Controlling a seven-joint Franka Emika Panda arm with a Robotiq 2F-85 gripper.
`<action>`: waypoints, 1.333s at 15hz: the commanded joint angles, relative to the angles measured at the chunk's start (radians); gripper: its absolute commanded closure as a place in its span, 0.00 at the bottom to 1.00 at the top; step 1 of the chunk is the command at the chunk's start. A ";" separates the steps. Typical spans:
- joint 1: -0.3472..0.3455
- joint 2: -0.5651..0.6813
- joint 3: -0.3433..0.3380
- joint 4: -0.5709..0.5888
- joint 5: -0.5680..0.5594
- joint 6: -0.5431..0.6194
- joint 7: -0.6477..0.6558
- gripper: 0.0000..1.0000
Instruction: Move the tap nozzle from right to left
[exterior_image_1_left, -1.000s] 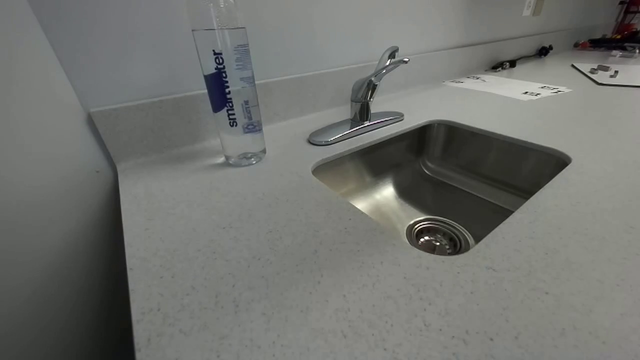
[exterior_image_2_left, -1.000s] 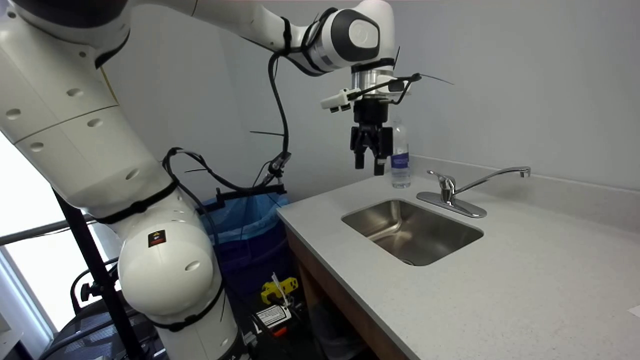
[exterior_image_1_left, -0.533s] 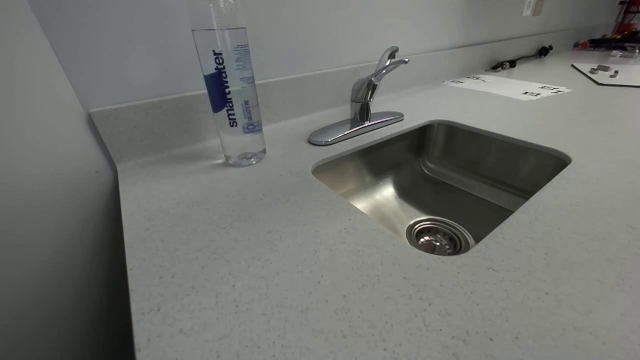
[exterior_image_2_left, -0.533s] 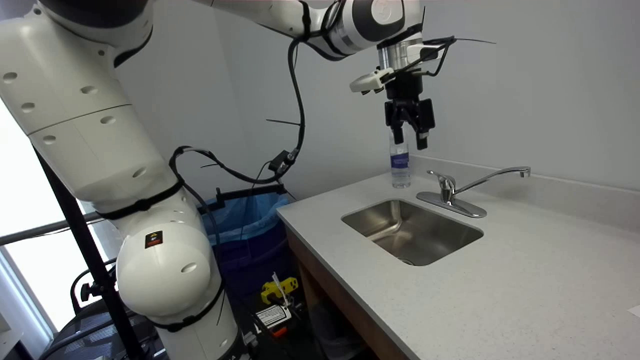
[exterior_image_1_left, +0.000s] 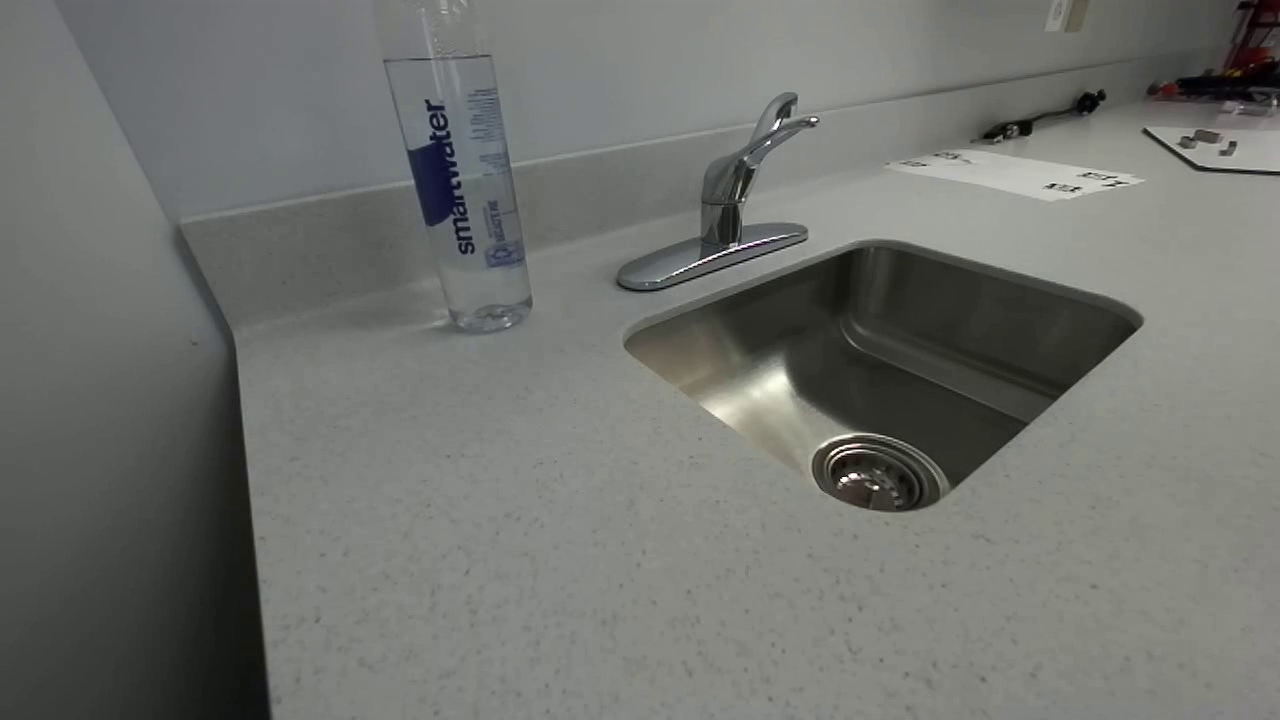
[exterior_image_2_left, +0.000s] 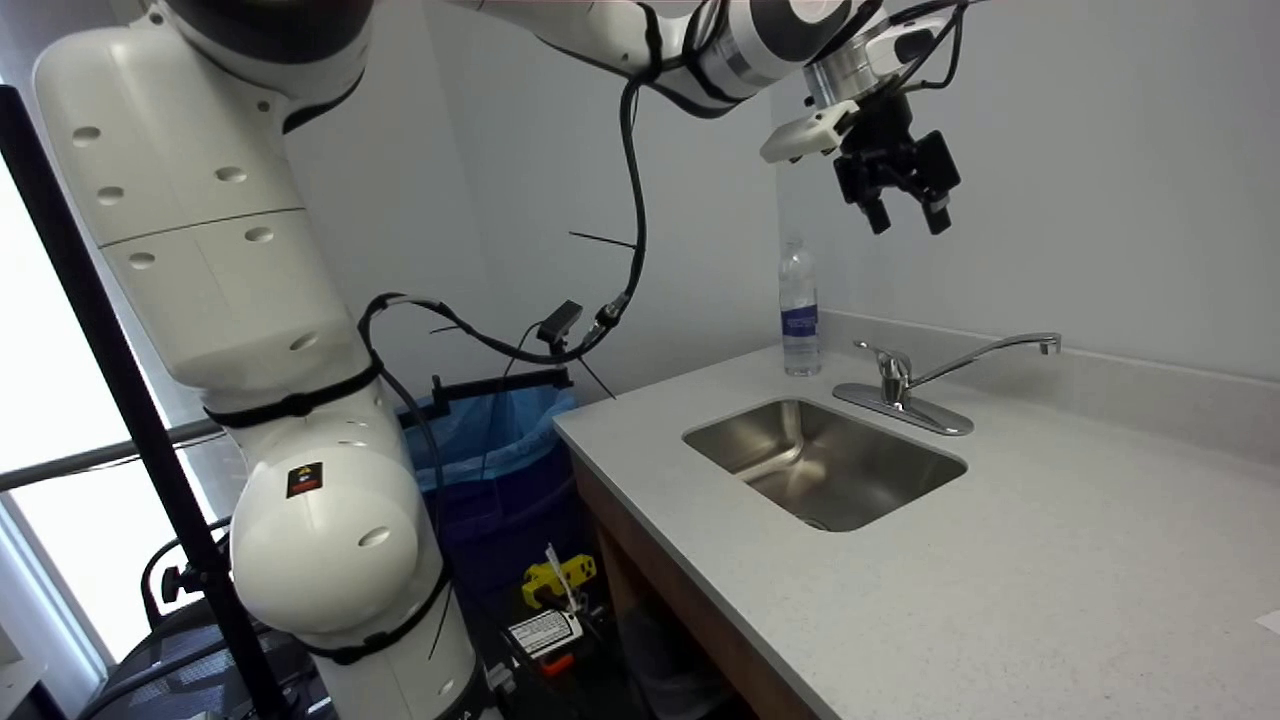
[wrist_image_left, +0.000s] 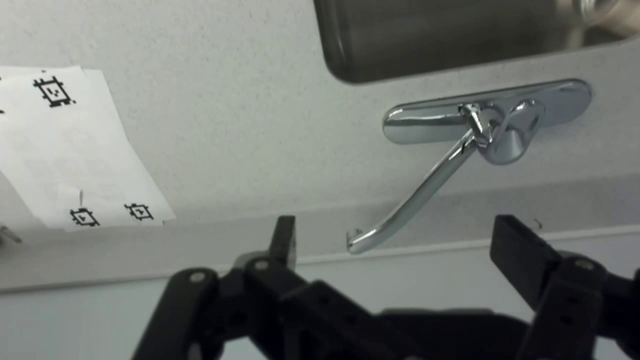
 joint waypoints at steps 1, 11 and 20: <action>0.001 0.013 -0.003 0.021 -0.002 0.011 0.007 0.00; 0.001 0.076 -0.008 0.096 -0.016 0.006 0.031 0.00; 0.033 0.300 -0.025 0.336 -0.125 0.015 0.162 0.00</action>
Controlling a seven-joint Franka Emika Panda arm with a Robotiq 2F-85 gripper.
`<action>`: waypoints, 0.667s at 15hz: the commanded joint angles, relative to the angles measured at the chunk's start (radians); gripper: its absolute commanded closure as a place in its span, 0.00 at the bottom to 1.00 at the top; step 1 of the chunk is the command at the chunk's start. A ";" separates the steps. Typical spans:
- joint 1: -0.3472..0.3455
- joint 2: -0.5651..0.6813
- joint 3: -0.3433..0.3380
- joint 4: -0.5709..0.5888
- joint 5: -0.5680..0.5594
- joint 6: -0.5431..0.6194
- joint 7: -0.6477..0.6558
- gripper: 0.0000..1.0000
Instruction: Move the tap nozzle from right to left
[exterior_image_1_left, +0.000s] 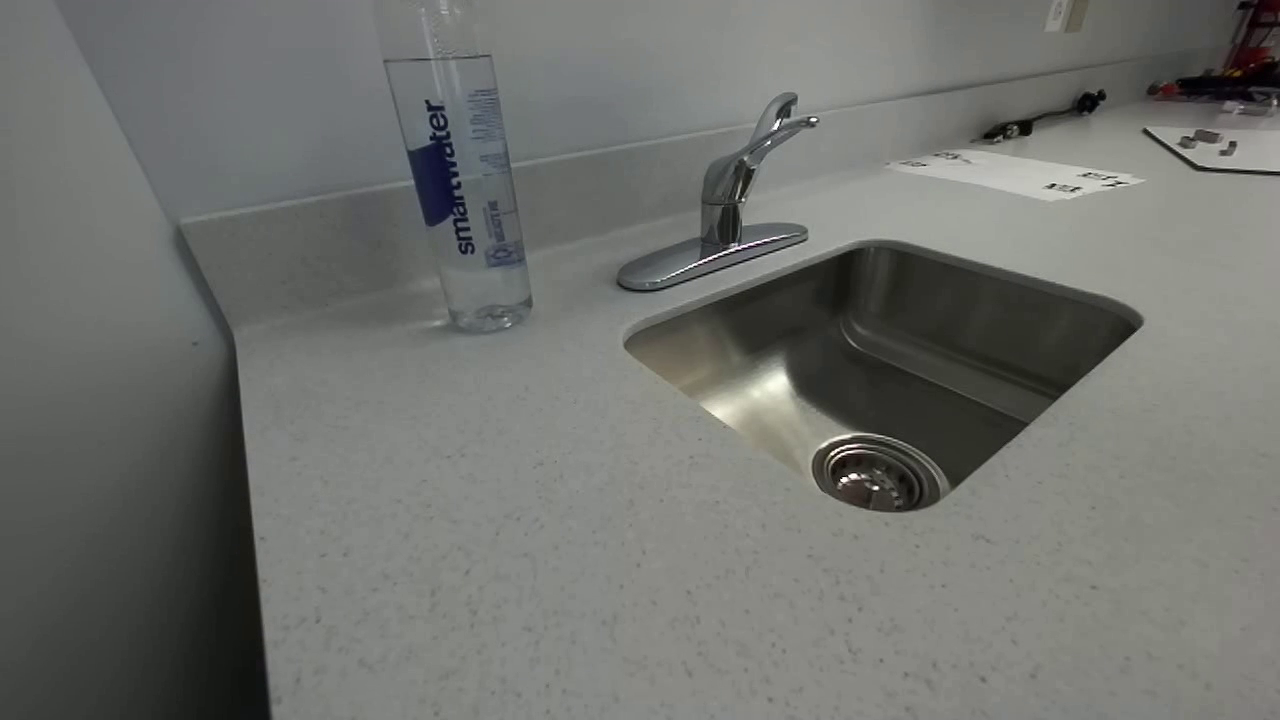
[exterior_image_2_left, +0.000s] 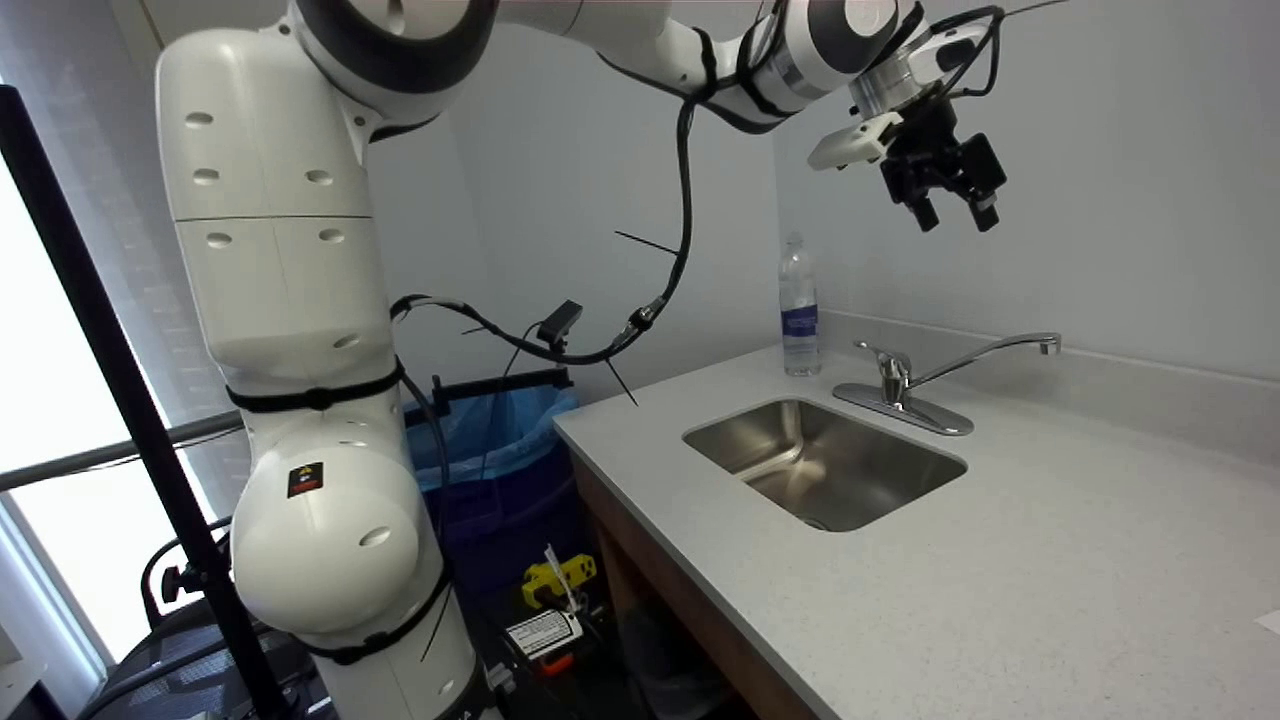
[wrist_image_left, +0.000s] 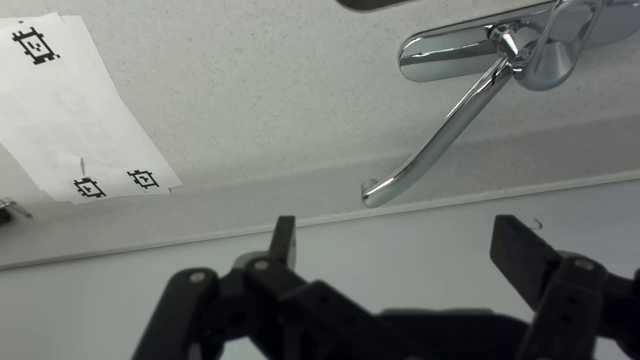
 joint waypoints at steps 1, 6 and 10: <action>0.038 0.122 -0.024 0.158 -0.060 -0.013 0.067 0.00; 0.090 0.262 -0.047 0.321 -0.103 -0.067 0.116 0.00; 0.121 0.372 -0.070 0.445 -0.083 -0.142 0.114 0.00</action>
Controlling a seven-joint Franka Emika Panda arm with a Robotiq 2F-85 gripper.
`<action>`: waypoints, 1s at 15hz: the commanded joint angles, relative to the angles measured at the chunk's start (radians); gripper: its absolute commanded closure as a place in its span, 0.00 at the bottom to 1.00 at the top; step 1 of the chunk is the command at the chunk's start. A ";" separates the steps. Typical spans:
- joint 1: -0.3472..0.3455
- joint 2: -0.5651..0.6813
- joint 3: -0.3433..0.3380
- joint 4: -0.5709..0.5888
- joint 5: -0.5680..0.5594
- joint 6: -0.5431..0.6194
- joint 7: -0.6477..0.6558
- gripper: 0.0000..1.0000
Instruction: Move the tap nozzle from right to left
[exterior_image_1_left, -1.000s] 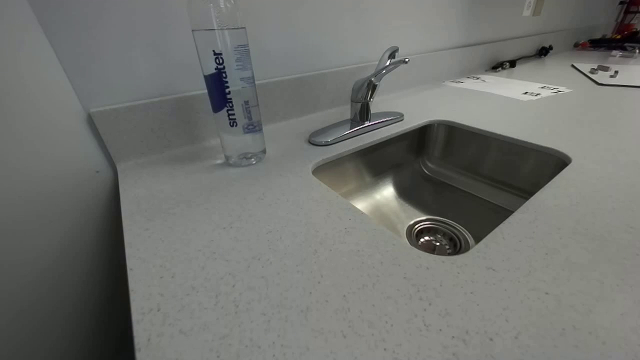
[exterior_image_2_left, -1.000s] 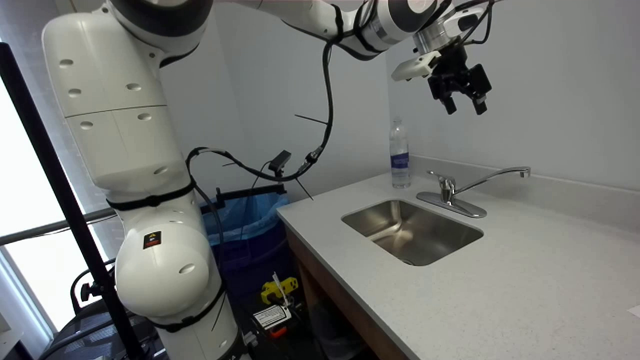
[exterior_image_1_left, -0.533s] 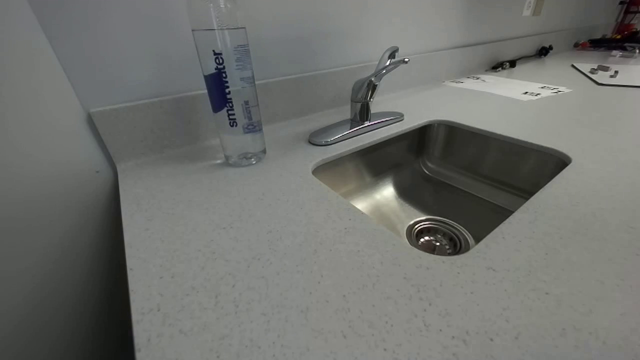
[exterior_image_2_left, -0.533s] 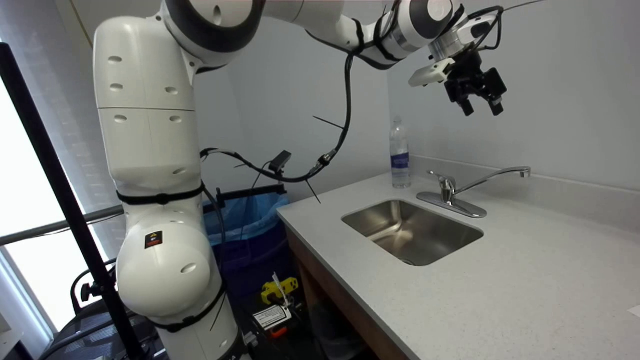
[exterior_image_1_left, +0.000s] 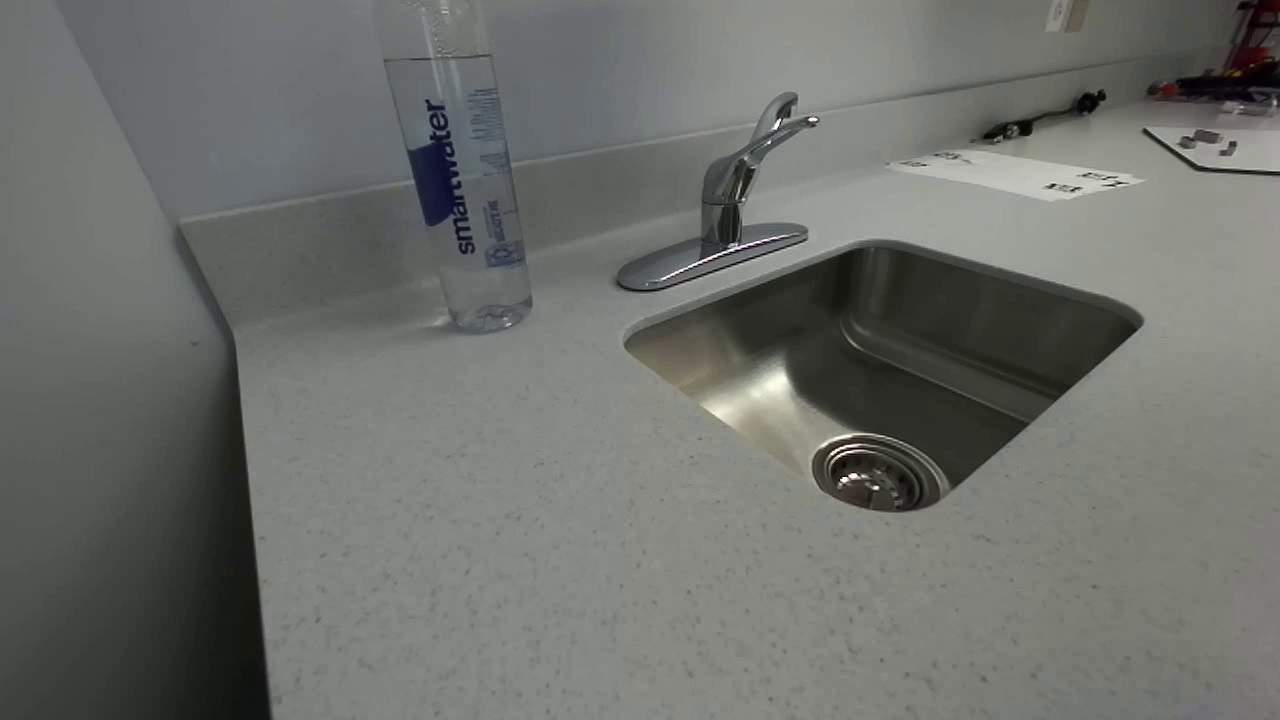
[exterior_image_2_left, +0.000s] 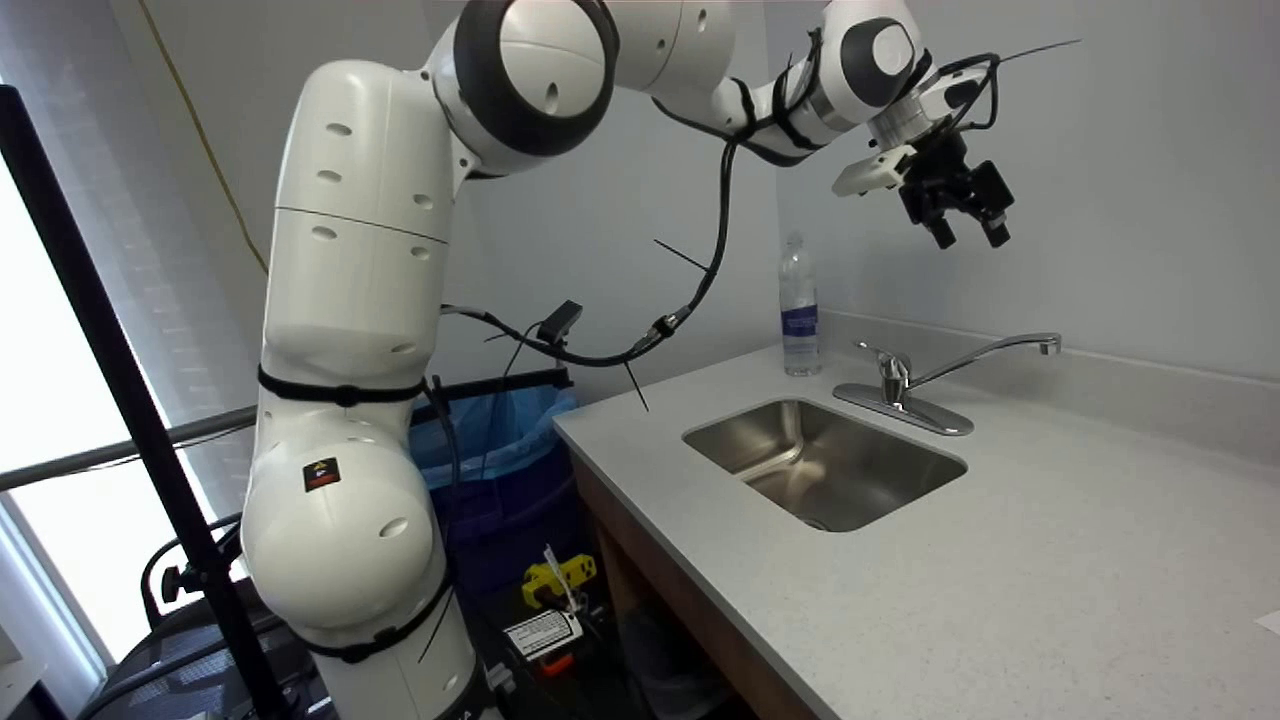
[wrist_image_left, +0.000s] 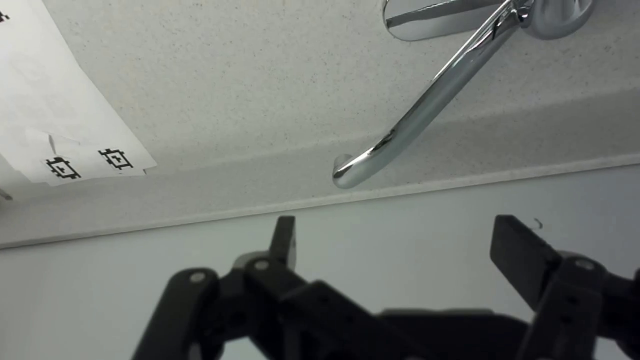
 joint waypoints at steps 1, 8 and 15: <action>0.040 0.133 -0.037 0.185 0.005 -0.105 0.011 0.00; 0.045 0.300 -0.055 0.389 0.047 -0.231 0.007 0.00; 0.030 0.299 -0.039 0.359 0.062 -0.228 0.001 0.00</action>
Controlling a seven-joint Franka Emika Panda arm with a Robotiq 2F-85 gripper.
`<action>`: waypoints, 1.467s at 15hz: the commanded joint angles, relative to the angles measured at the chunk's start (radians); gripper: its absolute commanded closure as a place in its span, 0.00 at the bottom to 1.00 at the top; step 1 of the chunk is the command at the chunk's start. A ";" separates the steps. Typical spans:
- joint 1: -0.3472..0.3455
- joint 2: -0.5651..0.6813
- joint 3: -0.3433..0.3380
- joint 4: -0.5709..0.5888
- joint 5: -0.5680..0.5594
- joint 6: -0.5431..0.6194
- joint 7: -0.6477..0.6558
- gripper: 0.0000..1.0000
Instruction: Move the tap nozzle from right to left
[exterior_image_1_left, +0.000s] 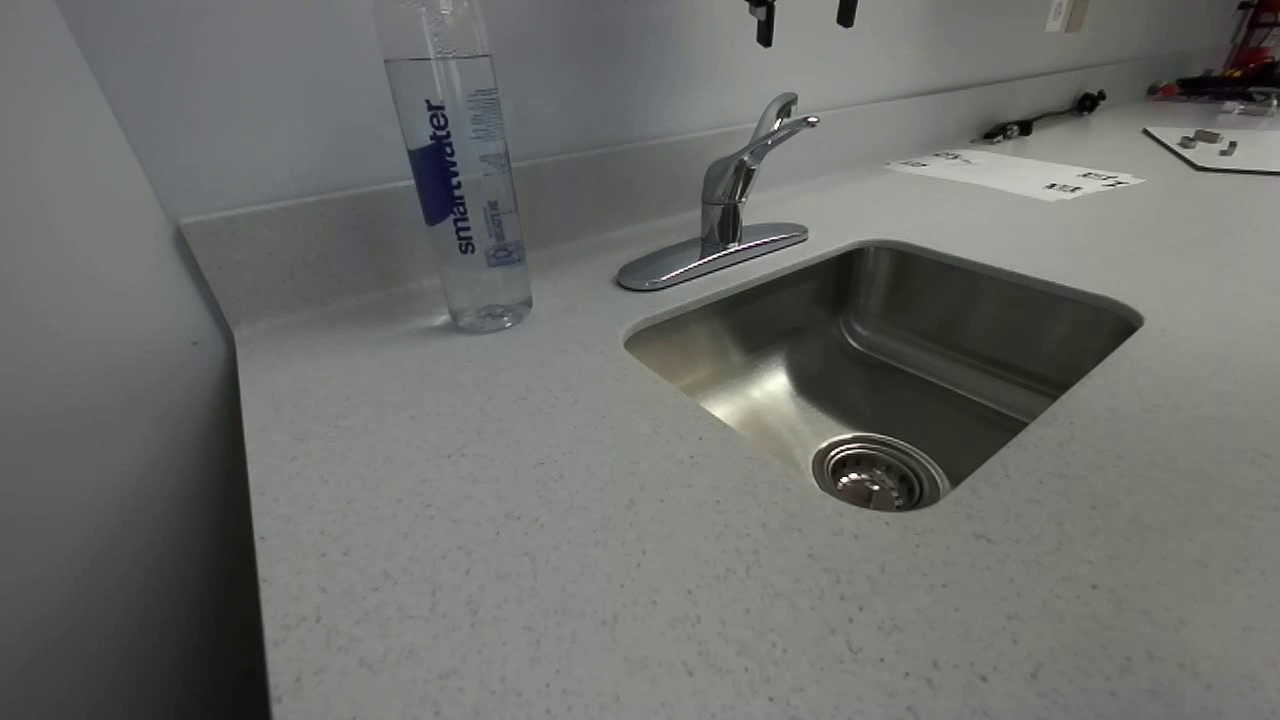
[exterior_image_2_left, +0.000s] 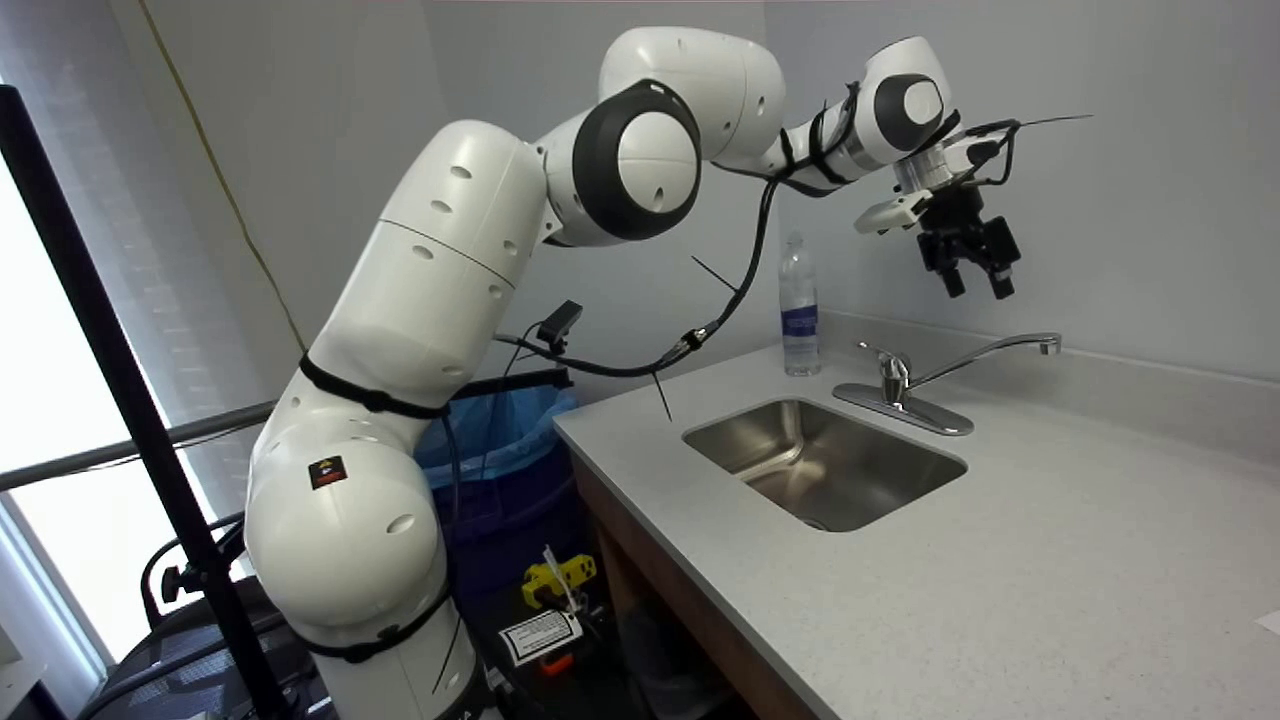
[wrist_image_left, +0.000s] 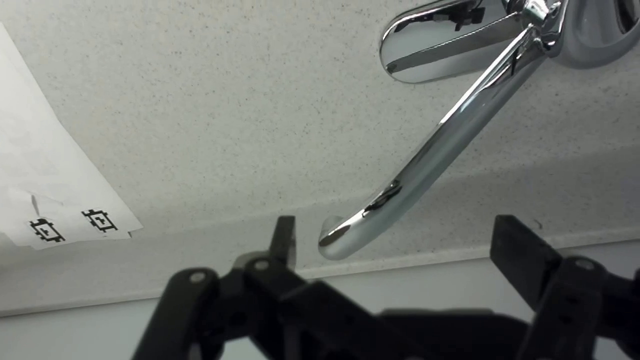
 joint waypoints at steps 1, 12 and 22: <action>0.000 0.001 0.000 0.003 0.001 -0.001 0.000 0.00; 0.002 0.033 0.010 -0.035 -0.002 0.042 -0.002 0.00; 0.017 0.148 -0.038 -0.013 0.023 0.163 0.005 0.00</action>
